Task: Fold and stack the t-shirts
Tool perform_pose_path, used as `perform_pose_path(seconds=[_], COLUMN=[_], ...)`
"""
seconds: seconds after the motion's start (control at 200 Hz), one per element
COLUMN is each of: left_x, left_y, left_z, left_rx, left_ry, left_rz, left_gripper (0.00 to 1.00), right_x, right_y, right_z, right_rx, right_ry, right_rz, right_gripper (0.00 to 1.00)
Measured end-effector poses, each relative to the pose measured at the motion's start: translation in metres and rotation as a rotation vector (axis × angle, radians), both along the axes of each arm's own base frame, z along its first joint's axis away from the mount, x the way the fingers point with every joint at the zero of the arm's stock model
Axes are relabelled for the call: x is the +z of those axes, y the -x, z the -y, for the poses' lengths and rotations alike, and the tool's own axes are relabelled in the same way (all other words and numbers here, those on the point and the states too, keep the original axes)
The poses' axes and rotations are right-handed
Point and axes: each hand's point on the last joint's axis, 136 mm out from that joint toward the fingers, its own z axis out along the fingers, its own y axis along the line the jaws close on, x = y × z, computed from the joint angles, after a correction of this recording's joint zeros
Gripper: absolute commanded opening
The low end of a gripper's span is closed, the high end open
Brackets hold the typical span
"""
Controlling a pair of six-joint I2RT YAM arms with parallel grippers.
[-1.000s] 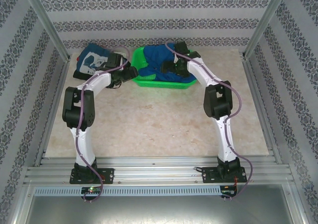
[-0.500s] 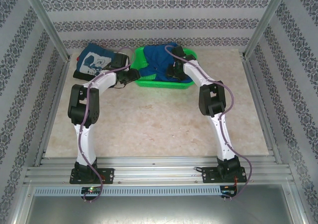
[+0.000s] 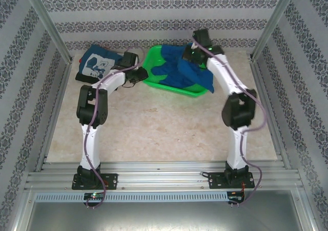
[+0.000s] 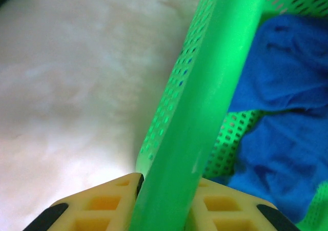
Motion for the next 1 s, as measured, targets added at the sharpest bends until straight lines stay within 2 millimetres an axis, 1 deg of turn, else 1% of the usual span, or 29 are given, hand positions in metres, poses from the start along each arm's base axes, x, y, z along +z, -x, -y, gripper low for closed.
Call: perform_pose_path(seconds=[0.005, 0.015, 0.045, 0.085, 0.095, 0.135, 0.205, 0.24, 0.275, 0.325, 0.37, 0.46, 0.545, 0.565, 0.61, 0.659, 0.729, 0.759, 0.809, 0.869, 0.874, 0.899, 0.919, 0.929, 0.944, 0.949, 0.959, 0.984, 0.999], left_x=[0.000, 0.001, 0.001, 0.001, 0.001, 0.003, 0.004, 0.003, 0.002, 0.002, 0.002, 0.003, 0.010, 0.011, 0.021, 0.034, 0.058, 0.068, 0.092, 0.118, 0.124, 0.134, 0.145, 0.149, 0.156, 0.161, 0.164, 0.178, 0.183], left_y=[-0.001, -0.002, -0.007, -0.013, -0.014, -0.021, -0.032, -0.036, -0.041, -0.048, -0.055, -0.066, -0.073, -0.074, -0.077, -0.079, -0.082, -0.082, -0.081, -0.073, -0.072, -0.066, -0.060, -0.058, -0.052, -0.049, -0.047, -0.036, -0.031], left_z=[0.002, 0.004, 0.013, 0.025, 0.028, 0.042, 0.069, 0.082, 0.094, 0.108, 0.122, 0.142, 0.148, 0.148, 0.145, 0.139, 0.114, 0.096, 0.055, -0.010, -0.021, -0.049, -0.078, -0.087, -0.105, -0.116, -0.125, -0.159, -0.173], left_rx=[-0.002, -0.005, -0.018, -0.036, -0.039, -0.058, -0.082, -0.091, -0.092, -0.082, -0.075, -0.041, -0.015, -0.008, -0.003, 0.003, 0.019, 0.036, 0.079, 0.158, 0.173, 0.210, 0.251, 0.263, 0.290, 0.305, 0.319, 0.369, 0.391], left_ry=[0.000, 0.001, 0.004, 0.008, 0.009, 0.015, 0.029, 0.042, 0.059, 0.096, 0.133, 0.215, 0.277, 0.291, 0.317, 0.350, 0.379, 0.385, 0.390, 0.377, 0.376, 0.371, 0.367, 0.365, 0.362, 0.360, 0.358, 0.349, 0.342], left_rz=[0.002, 0.004, 0.015, 0.030, 0.033, 0.050, 0.078, 0.089, 0.097, 0.101, 0.114, 0.122, 0.128, 0.124, 0.132, 0.132, 0.133, 0.128, 0.139, 0.159, 0.166, 0.182, 0.200, 0.207, 0.219, 0.228, 0.237, 0.267, 0.280], left_gripper=[0.26, 0.26, 0.26, 0.28, 0.29, 0.33, 0.41, 0.47, 0.53, 0.59, 0.66, 0.78, 0.89, 0.94, 0.99, 1.00, 1.00, 1.00, 1.00, 1.00, 1.00, 1.00, 1.00, 1.00, 1.00, 1.00, 1.00, 1.00, 1.00], right_x=[0.009, 0.016, 0.055, 0.099, 0.105, 0.146, 0.193, 0.207, 0.216, 0.220, 0.221, 0.221, 0.223, 0.223, 0.223, 0.223, 0.212, 0.204, 0.186, 0.159, 0.157, 0.142, 0.128, 0.124, 0.113, 0.109, 0.105, 0.085, 0.077], right_y=[0.002, 0.005, 0.017, 0.035, 0.039, 0.062, 0.102, 0.121, 0.141, 0.163, 0.187, 0.221, 0.249, 0.256, 0.267, 0.279, 0.285, 0.284, 0.277, 0.265, 0.264, 0.258, 0.251, 0.248, 0.244, 0.242, 0.240, 0.230, 0.225], right_z=[0.001, 0.002, 0.006, 0.010, 0.011, 0.014, 0.013, 0.009, 0.002, -0.010, -0.027, -0.063, -0.091, -0.097, -0.109, -0.120, -0.130, -0.132, -0.135, -0.139, -0.140, -0.143, -0.145, -0.146, -0.147, -0.149, -0.150, -0.152, -0.154], right_rx=[0.001, 0.002, 0.010, 0.021, 0.024, 0.046, 0.098, 0.133, 0.170, 0.226, 0.296, 0.423, 0.524, 0.545, 0.583, 0.621, 0.642, 0.640, 0.621, 0.589, 0.587, 0.574, 0.559, 0.555, 0.546, 0.543, 0.541, 0.524, 0.516], right_ry=[-0.004, -0.009, -0.028, -0.054, -0.058, -0.088, -0.133, -0.154, -0.174, -0.199, -0.222, -0.266, -0.307, -0.316, -0.329, -0.340, -0.345, -0.344, -0.333, -0.314, -0.311, -0.301, -0.287, -0.283, -0.271, -0.267, -0.262, -0.239, -0.228], right_rz=[0.017, 0.030, 0.102, 0.186, 0.199, 0.277, 0.362, 0.388, 0.402, 0.397, 0.381, 0.340, 0.313, 0.307, 0.297, 0.288, 0.262, 0.244, 0.205, 0.147, 0.143, 0.113, 0.085, 0.077, 0.058, 0.048, 0.040, 0.002, -0.012], right_gripper=[0.00, 0.00, 0.00, 0.00, 0.00, 0.00, 0.00, 0.00, 0.00, 0.00, 0.00, 0.00, 0.00, 0.00, 0.00, 0.00, 0.00, 0.00, 0.00, 0.00, 0.00, 0.00, 0.00, 0.00, 0.00, 0.00, 0.00, 0.00, 0.00])
